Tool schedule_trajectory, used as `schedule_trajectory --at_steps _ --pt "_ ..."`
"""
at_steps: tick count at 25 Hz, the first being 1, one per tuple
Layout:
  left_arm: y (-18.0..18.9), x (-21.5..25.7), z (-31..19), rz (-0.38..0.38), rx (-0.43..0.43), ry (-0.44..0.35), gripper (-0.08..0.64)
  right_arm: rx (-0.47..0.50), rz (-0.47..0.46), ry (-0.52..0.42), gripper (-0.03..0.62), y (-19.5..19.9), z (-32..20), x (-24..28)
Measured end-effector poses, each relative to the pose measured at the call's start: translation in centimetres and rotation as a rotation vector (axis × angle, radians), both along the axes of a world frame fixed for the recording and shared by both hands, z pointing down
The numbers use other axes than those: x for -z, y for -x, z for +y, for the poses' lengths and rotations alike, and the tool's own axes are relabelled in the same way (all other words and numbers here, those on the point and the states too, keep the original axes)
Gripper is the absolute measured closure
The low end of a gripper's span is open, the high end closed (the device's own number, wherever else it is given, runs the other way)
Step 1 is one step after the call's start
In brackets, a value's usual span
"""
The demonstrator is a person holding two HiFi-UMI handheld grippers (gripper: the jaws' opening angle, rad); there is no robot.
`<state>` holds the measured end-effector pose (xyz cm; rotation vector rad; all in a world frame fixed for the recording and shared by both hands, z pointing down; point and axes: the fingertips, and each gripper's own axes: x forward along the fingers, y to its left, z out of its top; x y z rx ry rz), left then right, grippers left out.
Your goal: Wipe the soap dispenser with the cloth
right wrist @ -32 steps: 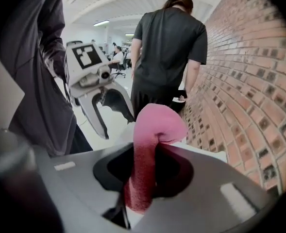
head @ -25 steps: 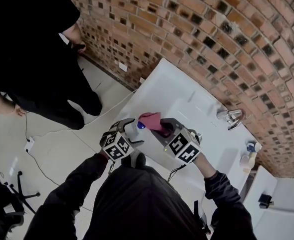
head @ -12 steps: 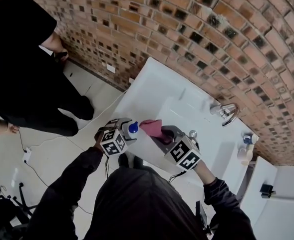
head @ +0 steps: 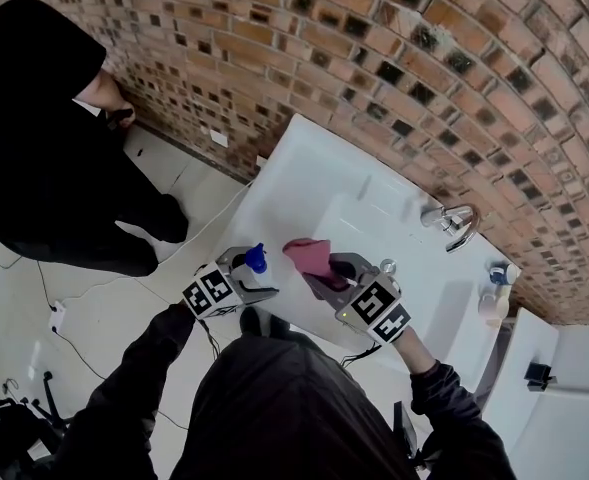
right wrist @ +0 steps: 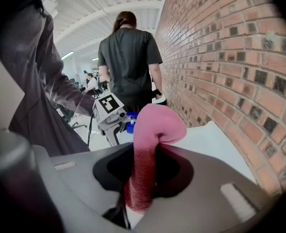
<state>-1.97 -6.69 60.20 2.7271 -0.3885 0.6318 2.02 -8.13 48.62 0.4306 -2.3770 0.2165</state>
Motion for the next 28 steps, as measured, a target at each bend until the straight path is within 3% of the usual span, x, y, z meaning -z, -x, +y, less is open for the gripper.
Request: schedule_trajectory --at_steps 2,4,7,9,11,13,15,20,25,28 --pt "0.1 5.0 0.3 0.241 0.069 0.059 0.186 -0.01 -0.078 0.039 0.508 0.5 0.1 1.9" --pt "0.4 10.4 0.9 0.456 0.117 0.07 0.186 -0.009 -0.176 0.084 0.508 1.5 0.2 4.4" --pt "0.5 16.0 2.5 0.618 0.094 0.039 0.186 0.052 -0.28 0.095 0.508 3.5 0.6 8.8" --pt "0.1 18.3 3.7 0.647 0.039 0.03 0.186 0.134 -0.259 0.018 0.508 5.0 0.6 10.9" --pt "-0.3 20.3 4.4 0.676 -0.002 0.045 0.186 0.247 -0.166 -0.111 0.508 6.3 0.6 11.7" --pt "-0.1 21.4 4.3 0.723 -0.005 0.049 0.187 0.355 -0.072 -0.217 0.508 7.3 0.9 11.7" --pt "0.7 21.6 3.6 0.764 0.018 0.03 0.187 0.421 -0.056 -0.255 0.512 8.0 1.5 12.2" --pt "2.4 22.0 2.6 0.804 0.059 0.016 0.187 0.511 -0.101 -0.278 0.513 7.6 3.5 13.4" --pt "3.6 22.4 2.0 0.862 0.089 0.04 0.192 0.551 -0.141 -0.14 0.514 5.7 5.9 12.5" --pt "3.7 22.5 2.0 0.869 0.076 0.046 0.195 0.531 -0.154 -0.12 0.513 5.2 6.1 12.0"
